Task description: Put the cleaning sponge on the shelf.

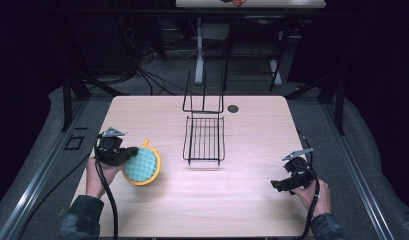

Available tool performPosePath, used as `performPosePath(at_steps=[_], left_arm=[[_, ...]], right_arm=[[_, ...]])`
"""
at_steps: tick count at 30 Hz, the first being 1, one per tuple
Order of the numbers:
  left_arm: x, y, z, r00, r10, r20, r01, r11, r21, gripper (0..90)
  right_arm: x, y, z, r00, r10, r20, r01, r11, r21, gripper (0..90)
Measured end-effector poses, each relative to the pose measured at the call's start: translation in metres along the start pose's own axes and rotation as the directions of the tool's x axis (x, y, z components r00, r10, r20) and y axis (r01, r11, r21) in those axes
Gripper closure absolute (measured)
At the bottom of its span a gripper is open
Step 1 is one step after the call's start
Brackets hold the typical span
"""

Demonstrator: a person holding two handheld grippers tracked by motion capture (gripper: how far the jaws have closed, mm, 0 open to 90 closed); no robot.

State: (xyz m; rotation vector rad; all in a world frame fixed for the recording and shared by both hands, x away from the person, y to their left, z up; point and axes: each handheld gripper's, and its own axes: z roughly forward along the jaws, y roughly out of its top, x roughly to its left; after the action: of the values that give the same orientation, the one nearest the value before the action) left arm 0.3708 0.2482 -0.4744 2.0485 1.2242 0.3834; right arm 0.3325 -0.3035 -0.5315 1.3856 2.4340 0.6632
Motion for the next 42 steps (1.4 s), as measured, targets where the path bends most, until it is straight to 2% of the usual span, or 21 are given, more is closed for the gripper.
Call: performPosePath(at_steps=[13,35,42], left_arm=[[-0.023,0.012,0.0,0.9987,0.028,0.042,-0.027,0.9993,-0.027,88.1],[-0.037,0.029,0.006,0.9963,0.043,0.075,-0.04,0.9985,-0.038,88.0],[-0.045,0.036,0.012,0.9945,0.059,0.087,-0.055,0.9977,-0.038,88.0]], right_arm=[[0.002,0.001,-0.001,0.9999,-0.015,0.004,0.015,1.0,0.006,6.5],[0.003,0.001,0.001,0.9998,-0.014,0.015,0.014,1.0,0.011,6.3],[0.004,0.001,-0.001,0.9996,-0.023,0.019,0.023,1.0,0.017,6.3]])
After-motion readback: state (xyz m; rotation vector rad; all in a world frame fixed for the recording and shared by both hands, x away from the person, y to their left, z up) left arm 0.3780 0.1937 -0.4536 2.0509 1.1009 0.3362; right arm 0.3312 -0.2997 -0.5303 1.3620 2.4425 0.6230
